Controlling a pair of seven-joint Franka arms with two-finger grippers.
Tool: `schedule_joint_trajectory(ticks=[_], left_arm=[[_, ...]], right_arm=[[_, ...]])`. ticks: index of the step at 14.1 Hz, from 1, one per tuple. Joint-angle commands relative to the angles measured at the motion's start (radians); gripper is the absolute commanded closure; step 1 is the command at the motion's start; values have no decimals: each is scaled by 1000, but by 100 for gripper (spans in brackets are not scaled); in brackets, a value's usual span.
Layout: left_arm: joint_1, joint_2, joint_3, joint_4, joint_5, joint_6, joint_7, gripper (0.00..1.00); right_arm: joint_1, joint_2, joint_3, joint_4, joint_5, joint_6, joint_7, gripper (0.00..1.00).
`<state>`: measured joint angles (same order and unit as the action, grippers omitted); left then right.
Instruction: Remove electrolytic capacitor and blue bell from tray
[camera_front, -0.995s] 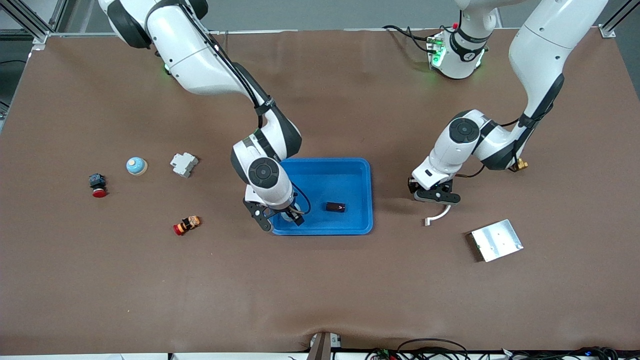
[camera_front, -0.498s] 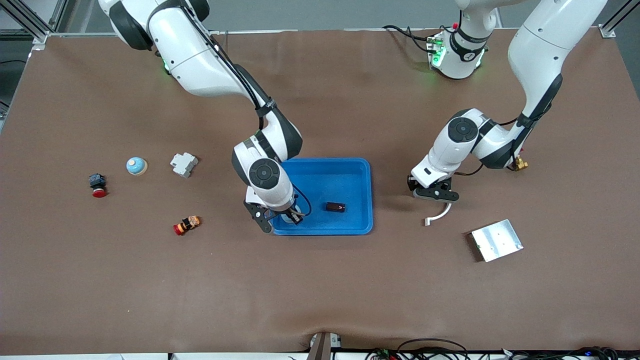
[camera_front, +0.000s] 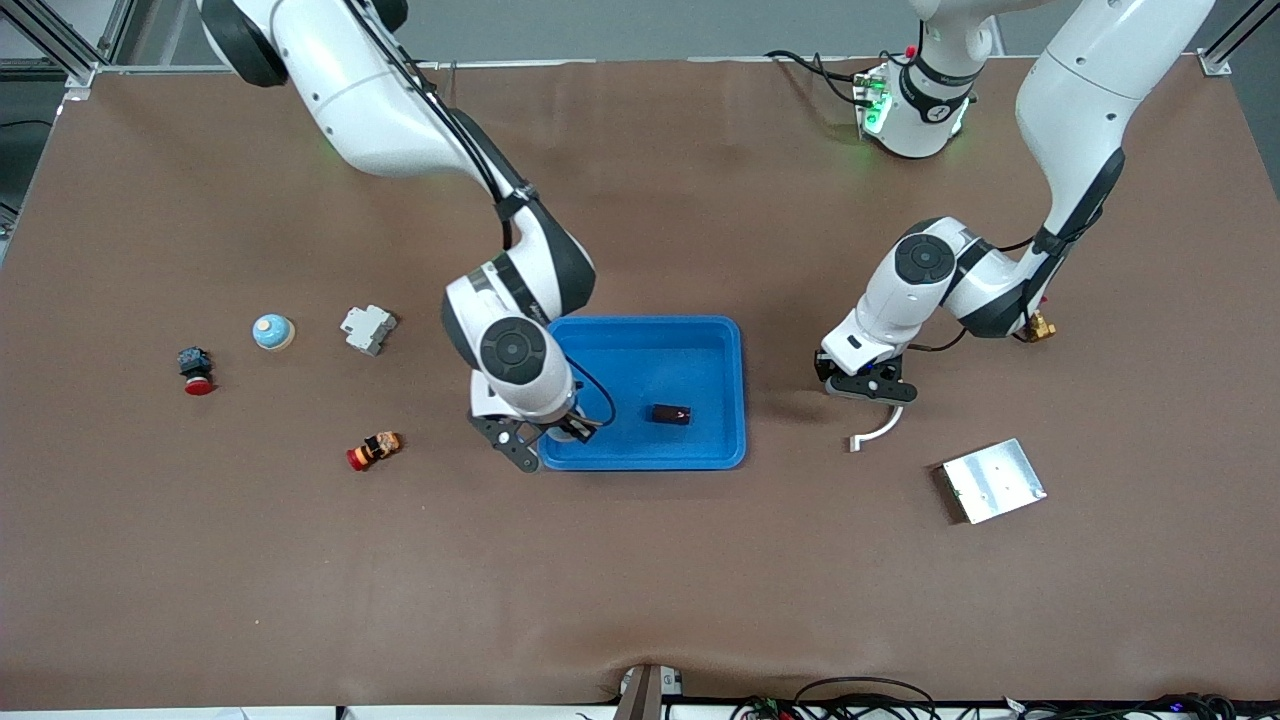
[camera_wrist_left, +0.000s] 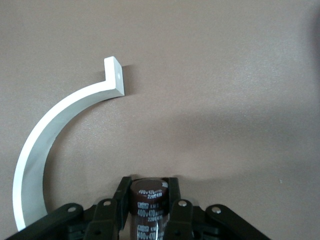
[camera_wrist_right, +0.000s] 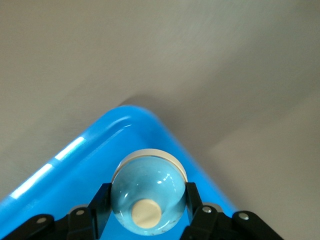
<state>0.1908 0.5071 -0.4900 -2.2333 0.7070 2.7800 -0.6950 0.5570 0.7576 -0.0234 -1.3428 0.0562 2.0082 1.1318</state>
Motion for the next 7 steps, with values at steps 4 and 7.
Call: schedule_joint_trajectory(ticks=[4, 7], left_arm=[[13, 40, 4, 20, 37, 12, -18, 0], [10, 31, 2, 24, 37, 9, -21, 0]], right_arm=[[-219, -207, 13, -171, 2, -151, -514, 100], [-352, -257, 11, -266, 1, -137, -796, 100]])
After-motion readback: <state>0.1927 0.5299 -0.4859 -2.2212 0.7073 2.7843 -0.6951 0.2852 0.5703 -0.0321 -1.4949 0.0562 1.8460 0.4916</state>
